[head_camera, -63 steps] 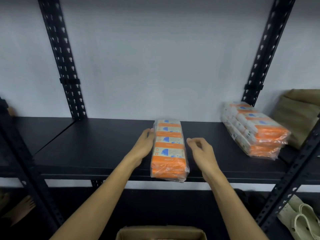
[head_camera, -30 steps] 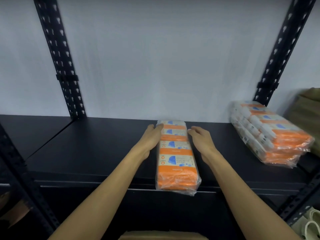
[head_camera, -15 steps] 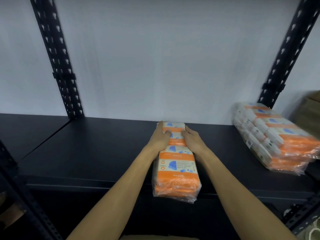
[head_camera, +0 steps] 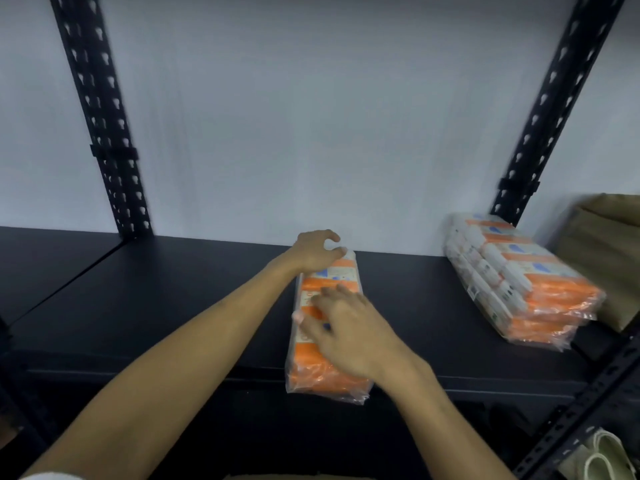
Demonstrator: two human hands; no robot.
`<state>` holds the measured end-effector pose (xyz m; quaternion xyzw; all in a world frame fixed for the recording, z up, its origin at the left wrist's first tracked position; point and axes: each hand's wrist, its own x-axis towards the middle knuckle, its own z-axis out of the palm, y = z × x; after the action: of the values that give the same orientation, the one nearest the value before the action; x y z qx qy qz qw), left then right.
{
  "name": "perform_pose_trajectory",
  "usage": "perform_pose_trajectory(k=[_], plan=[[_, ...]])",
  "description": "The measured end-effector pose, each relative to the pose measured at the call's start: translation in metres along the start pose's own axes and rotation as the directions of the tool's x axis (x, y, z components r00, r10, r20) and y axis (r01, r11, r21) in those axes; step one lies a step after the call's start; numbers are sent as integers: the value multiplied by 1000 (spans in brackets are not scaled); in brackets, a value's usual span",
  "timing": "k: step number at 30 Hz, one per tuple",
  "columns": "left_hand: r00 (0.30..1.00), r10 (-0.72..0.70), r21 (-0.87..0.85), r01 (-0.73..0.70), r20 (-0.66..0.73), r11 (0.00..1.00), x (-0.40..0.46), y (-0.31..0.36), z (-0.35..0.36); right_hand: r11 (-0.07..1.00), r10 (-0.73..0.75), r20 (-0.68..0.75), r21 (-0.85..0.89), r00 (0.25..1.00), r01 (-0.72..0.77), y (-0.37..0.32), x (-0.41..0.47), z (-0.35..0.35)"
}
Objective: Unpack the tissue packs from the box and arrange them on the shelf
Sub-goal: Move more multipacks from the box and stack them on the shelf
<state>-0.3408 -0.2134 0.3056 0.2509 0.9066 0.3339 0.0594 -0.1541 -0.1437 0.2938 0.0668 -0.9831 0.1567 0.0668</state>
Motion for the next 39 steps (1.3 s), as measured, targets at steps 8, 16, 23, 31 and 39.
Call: perform_pose_trajectory(k=[8,16,23,31,39], plan=[[997,50,342,-69,63,937,22,0,33,988,13,-73,-152,997,-24,-4,-7,33],[995,91,440,-61,-46,896,17,-7,41,986,-54,-116,-166,992,34,3,-6,41],[995,33,303,-3,-94,953,10,-9,33,992,-82,-83,-105,993,73,10,-9,27],[944,-65,-312,-42,-324,949,-43,-27,2,910,122,-281,414,952,6,18,-21,5],[965,-263,-671,196,1,716,-115,-19,25,331,459,140,890,877,-315,42,-7,5]])
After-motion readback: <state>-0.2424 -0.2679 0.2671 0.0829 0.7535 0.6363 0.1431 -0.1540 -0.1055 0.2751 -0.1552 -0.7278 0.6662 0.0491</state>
